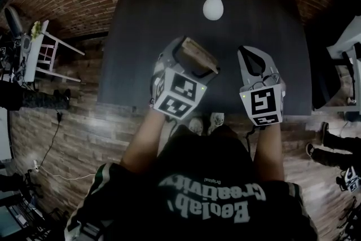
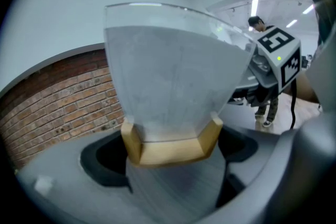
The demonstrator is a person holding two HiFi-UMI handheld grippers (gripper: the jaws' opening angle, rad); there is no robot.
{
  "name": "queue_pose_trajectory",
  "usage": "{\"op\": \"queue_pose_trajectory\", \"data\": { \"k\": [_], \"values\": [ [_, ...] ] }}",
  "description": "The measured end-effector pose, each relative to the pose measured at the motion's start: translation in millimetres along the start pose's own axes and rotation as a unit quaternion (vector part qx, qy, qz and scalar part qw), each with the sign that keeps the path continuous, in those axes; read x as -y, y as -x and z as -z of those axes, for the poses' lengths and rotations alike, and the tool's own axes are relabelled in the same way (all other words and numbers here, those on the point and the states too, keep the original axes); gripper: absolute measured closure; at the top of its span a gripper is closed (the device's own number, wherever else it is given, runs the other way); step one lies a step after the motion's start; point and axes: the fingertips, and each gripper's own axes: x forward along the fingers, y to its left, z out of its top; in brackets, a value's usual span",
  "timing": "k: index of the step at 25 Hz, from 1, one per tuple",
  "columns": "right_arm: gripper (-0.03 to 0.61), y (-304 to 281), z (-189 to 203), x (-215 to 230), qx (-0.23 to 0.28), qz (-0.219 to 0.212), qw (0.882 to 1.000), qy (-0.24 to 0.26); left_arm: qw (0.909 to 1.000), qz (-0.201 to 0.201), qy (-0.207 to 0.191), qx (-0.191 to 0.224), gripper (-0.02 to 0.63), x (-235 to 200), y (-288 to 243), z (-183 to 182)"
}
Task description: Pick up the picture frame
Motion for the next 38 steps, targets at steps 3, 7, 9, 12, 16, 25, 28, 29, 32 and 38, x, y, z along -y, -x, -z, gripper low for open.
{"op": "queue_pose_trajectory", "data": {
  "k": [3,7,9,12,16,25,28,29,32,38],
  "values": [
    [0.572,2.6,-1.9,-5.8,0.0,0.004,1.0,0.002,1.0,0.004,0.0,0.007,0.084,2.4,6.7,-0.4],
    [0.572,6.2,-7.2,-12.9,0.004,0.005,1.0,0.006,0.9999,0.009,-0.002,0.01,0.084,6.6,10.8,-1.4],
    [0.572,5.9,-8.1,-12.1,0.004,0.006,1.0,0.01,0.9999,0.01,-0.004,0.011,0.084,6.6,10.0,-2.9],
    [0.572,5.7,-6.6,-9.8,0.002,0.008,1.0,0.014,0.9999,0.009,-0.004,0.012,0.084,6.9,7.4,-3.2],
    [0.572,8.0,-6.6,-10.5,0.003,0.008,1.0,0.014,0.9999,0.007,-0.004,0.009,0.084,8.5,7.9,-1.0],
    [0.572,5.1,-1.8,-10.6,-0.009,0.011,1.0,0.019,0.9999,0.007,-0.009,0.006,0.084,11.0,6.6,1.2],
    [0.572,5.8,-1.3,-10.3,-0.009,0.011,1.0,0.019,0.9999,0.006,-0.008,0.005,0.084,10.5,6.6,1.2],
    [0.572,6.0,-0.5,-10.5,-0.01,0.01,1.0,0.018,0.9999,0.007,-0.008,0.004,0.084,10.9,6.5,1.3],
    [0.572,6.4,4.5,-12.6,-0.016,0.006,1.0,0.015,0.9999,0.008,-0.008,0.002,0.084,12.6,6.3,3.7],
    [0.572,9.2,6.3,-14.2,-0.016,0.006,1.0,0.016,0.9999,0.01,-0.007,0.002,0.084,16.5,7.4,5.6]
  ]
}}
